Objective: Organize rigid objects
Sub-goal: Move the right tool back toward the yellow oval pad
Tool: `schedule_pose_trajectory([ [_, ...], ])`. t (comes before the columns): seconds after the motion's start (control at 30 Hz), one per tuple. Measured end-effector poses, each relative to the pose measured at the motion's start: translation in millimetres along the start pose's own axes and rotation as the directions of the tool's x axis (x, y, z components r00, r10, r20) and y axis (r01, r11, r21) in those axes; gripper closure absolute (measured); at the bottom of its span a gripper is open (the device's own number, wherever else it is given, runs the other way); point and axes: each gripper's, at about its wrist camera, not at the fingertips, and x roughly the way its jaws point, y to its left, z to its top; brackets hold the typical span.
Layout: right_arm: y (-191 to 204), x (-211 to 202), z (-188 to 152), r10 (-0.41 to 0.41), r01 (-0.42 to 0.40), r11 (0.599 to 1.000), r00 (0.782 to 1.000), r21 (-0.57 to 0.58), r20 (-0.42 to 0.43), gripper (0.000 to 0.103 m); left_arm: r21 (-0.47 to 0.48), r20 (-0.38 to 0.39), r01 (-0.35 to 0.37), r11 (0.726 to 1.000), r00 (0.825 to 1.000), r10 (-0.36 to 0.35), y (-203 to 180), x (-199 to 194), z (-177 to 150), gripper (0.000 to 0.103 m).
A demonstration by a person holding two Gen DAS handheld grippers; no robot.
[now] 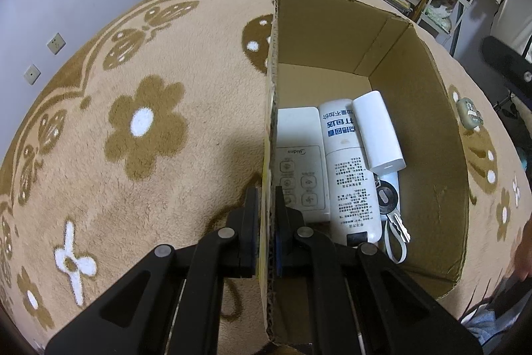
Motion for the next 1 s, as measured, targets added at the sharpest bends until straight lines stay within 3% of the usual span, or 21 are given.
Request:
schedule_pose_trajectory([
  [0.17, -50.6, 3.6, -2.0, -0.078, 0.076, 0.99, 0.997, 0.122, 0.011, 0.0, -0.004, -0.001, 0.005, 1.0, 1.0, -0.005, -0.3, -0.1, 0.4, 0.095],
  [0.4, -107.6, 26.5, -24.8, -0.2, 0.211, 0.951, 0.977, 0.226, -0.072, 0.0, 0.003, -0.001, -0.002, 1.0, 1.0, 0.002, 0.6, 0.0, 1.8, 0.095],
  [0.57, -126.7, 40.9, -42.9, -0.238, 0.261, 0.935, 0.964, 0.238, -0.121, 0.0, 0.002, -0.003, 0.001, 1.0, 1.0, -0.001, 2.4, 0.4, 2.5, 0.095],
  [0.67, -133.8, 51.6, -52.4, -0.218, 0.253, 0.937, 0.962, 0.24, -0.164, 0.0, 0.005, -0.002, -0.003, 1.0, 1.0, 0.003, 2.5, 0.3, 2.7, 0.095],
  [1.0, -126.3, 76.5, -77.6, -0.239, 0.283, 0.948, 0.936, 0.148, -0.259, 0.0, 0.004, -0.003, 0.0, 1.0, 1.0, 0.0, 3.6, 0.5, 2.9, 0.095],
])
